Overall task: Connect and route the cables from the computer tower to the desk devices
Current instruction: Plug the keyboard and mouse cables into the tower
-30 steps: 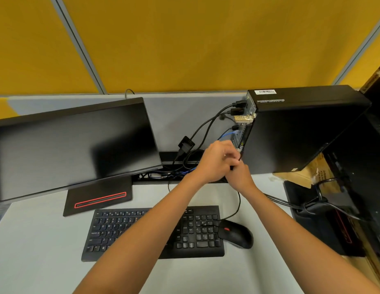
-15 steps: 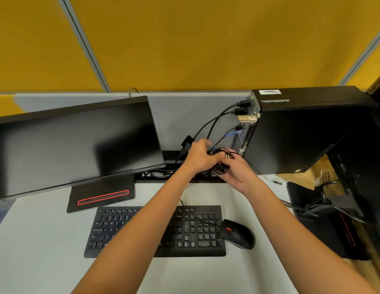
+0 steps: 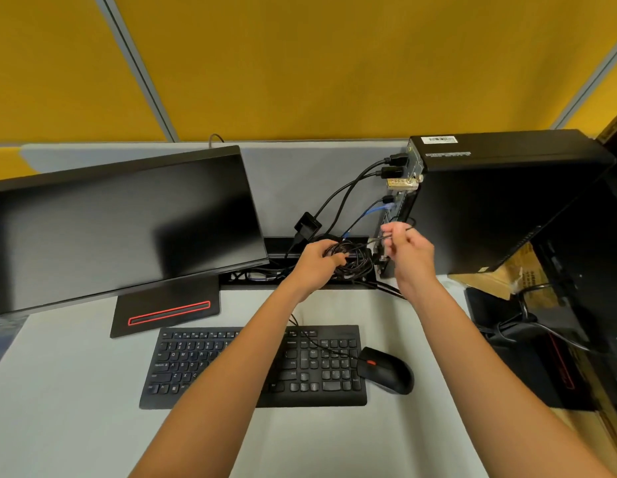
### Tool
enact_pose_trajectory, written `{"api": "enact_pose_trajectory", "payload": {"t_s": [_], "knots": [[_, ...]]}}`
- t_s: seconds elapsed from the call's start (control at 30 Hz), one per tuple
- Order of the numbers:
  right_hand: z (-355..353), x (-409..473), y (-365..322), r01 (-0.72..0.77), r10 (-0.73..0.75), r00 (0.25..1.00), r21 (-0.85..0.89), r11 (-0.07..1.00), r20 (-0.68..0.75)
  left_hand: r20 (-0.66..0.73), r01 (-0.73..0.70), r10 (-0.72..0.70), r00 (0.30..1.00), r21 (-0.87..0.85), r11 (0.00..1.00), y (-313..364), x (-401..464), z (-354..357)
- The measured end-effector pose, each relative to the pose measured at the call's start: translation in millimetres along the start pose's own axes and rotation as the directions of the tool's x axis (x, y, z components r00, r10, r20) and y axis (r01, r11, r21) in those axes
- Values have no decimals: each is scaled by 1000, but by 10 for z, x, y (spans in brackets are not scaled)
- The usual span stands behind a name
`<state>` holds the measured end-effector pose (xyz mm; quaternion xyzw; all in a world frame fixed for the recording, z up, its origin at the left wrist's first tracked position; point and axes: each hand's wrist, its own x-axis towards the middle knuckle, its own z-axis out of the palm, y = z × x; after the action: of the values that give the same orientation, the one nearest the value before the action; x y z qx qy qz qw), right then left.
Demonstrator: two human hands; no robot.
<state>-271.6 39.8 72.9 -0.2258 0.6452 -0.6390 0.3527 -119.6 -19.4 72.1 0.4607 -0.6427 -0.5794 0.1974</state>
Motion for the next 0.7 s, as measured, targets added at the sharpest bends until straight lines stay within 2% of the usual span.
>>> {"api": "enact_pose_trajectory", "payload": {"t_s": [0.07, 0.13, 0.2, 0.23, 0.27, 0.3, 0.33, 0.37, 0.43, 0.5, 0.53, 0.6, 0.7], "knots": [[-35, 2, 58, -57, 62, 997, 107, 993, -40, 22, 32, -33, 999, 45, 998, -80, -7, -34], [-86, -35, 204, -201, 205, 979, 122, 972, -19, 10, 57, -57, 998, 44, 997, -151, -14, -54], [-160, -68, 269, -395, 395, 919, 1, 919, 7, -62, 60, -58, 996, 26, 998, -239, -17, -85], [-184, -68, 271, -439, 445, 896, -166, 883, -3, -109, 56, -52, 993, 33, 998, -282, -27, -117], [-206, -57, 242, -395, 419, 907, -391, 832, -23, -146, 50, -41, 988, 58, 997, -309, -23, -143], [-208, -52, 202, -287, 320, 946, -601, 746, -55, -166, 43, -28, 986, 87, 995, -331, -18, -164], [-181, -53, 145, -168, 172, 983, -729, 663, -69, -171, 35, -16, 985, 108, 994, -335, -4, -170], [-126, -83, 79, -41, 28, 999, -782, 622, -30, -162, 21, -2, 987, 119, 993, -319, 6, -162], [8, -130, -12, 250, -148, 968, -791, 558, 201, -126, -23, 40, 991, 129, 991, -238, 26, -118], [88, -140, 0, 455, -186, 890, -802, 387, 416, -90, -65, 79, 993, 147, 987, -156, 39, -82], [91, -121, 15, 500, -205, 866, -804, 323, 456, -82, -77, 91, 992, 156, 985, -127, 46, -73], [55, -93, -5, 521, -259, 850, -807, 278, 459, -108, -92, 115, 987, 197, 976, -85, 43, -57], [78, -101, -56, 615, -315, 778, -762, 203, 544, -240, -96, 174, 955, 303, 948, -77, 15, -32]]}}
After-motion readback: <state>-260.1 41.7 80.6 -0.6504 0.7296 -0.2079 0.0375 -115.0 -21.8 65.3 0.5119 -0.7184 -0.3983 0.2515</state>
